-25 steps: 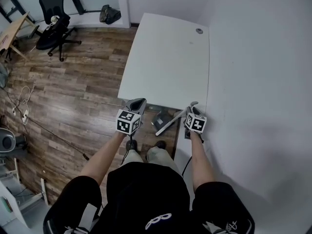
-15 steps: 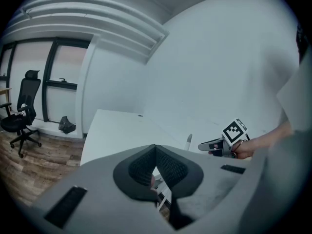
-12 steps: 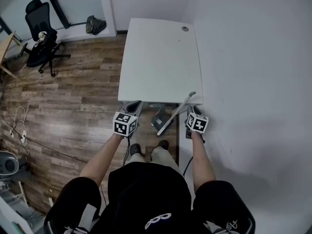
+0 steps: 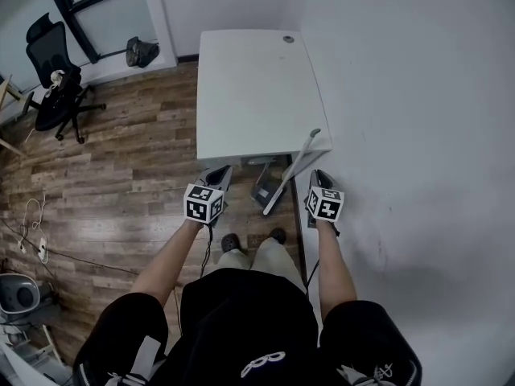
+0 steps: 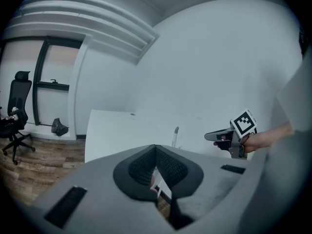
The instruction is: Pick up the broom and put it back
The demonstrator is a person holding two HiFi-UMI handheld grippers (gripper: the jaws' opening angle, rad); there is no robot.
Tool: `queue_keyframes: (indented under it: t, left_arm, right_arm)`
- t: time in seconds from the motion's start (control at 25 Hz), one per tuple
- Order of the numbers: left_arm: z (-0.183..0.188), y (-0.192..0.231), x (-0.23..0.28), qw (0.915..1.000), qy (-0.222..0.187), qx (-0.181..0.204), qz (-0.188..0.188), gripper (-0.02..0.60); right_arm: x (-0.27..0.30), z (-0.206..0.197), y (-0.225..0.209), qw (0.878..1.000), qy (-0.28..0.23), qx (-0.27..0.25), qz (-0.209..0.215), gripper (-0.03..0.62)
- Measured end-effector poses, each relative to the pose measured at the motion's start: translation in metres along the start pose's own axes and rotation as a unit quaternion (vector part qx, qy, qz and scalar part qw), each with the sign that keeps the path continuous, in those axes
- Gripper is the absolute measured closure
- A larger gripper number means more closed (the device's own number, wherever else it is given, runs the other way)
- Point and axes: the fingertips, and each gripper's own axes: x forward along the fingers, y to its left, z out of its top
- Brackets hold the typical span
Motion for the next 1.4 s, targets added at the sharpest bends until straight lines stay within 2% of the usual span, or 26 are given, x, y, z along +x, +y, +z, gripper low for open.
queue_keyframes:
  t: [0.44, 0.92, 1.4]
  left_arm:
    - [-0.001, -0.034, -0.02, 0.9997, -0.021, 0.013, -0.009, 0.574]
    - [-0.016, -0.093, -0.069, 0.999, -0.038, 0.024, 0.008, 0.575]
    - [-0.057, -0.176, -0.141, 0.9973, -0.044, 0.058, 0.007, 0.574]
  right_arm:
    - [-0.05, -0.005, 0.006, 0.999, -0.034, -0.001, 0.011, 0.569]
    - [-0.136, -0.033, 0.018, 0.997, -0.061, -0.016, 0.053, 0.569]
    - [-0.239, -0.099, 0.027, 0.995, -0.081, -0.011, 0.062, 0.569]
